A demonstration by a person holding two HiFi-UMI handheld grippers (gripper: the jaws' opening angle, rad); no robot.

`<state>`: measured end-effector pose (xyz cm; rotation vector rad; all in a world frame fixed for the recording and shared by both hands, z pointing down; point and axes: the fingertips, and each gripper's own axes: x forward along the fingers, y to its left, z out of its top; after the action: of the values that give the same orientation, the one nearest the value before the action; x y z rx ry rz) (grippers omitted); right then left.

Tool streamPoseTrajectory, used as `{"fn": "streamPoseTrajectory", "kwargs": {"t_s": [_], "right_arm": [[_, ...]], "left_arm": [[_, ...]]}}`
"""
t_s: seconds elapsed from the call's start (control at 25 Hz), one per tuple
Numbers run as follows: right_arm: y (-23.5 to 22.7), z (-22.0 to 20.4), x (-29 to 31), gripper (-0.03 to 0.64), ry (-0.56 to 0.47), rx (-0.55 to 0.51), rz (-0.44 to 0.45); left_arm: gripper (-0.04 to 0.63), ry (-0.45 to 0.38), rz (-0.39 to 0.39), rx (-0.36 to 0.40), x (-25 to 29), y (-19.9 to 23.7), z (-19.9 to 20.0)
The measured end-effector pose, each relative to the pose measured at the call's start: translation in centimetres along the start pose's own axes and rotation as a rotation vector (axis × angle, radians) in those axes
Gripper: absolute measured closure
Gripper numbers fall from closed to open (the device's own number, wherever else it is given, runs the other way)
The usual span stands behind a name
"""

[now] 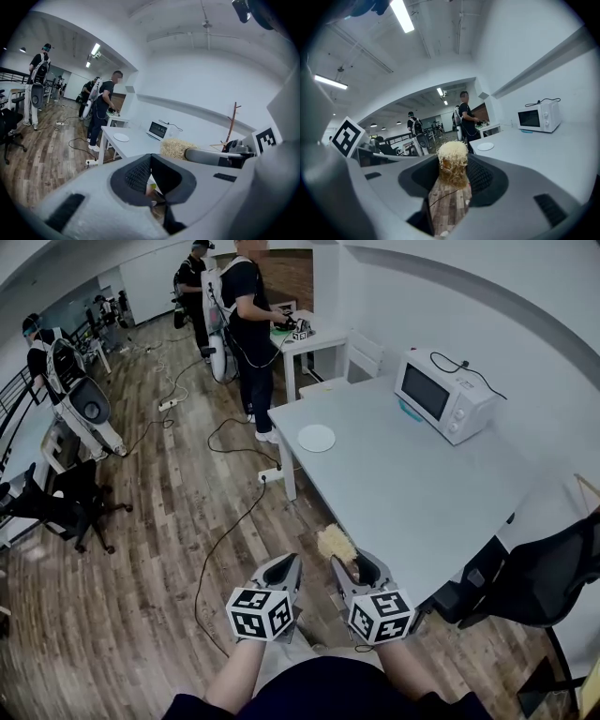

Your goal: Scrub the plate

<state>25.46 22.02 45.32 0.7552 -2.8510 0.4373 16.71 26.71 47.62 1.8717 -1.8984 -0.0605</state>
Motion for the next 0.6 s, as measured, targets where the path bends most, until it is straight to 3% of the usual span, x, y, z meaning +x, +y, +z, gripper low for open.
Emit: {"fn": "streamPoseTrajectory", "kwargs": {"t_s": [0.28, 0.6], "right_arm": [[0.4, -0.4, 3.1, 0.437, 0.036, 0.014, 0.022], [-1.0, 1.2, 9.5, 0.439, 0.044, 0.017, -0.008]], "left_arm": [[0.577, -0.002, 0.018, -0.032, 1.2, 3.0, 0.9], [0.577, 0.019, -0.017, -0.011, 6.0, 7.5, 3.9]]}}
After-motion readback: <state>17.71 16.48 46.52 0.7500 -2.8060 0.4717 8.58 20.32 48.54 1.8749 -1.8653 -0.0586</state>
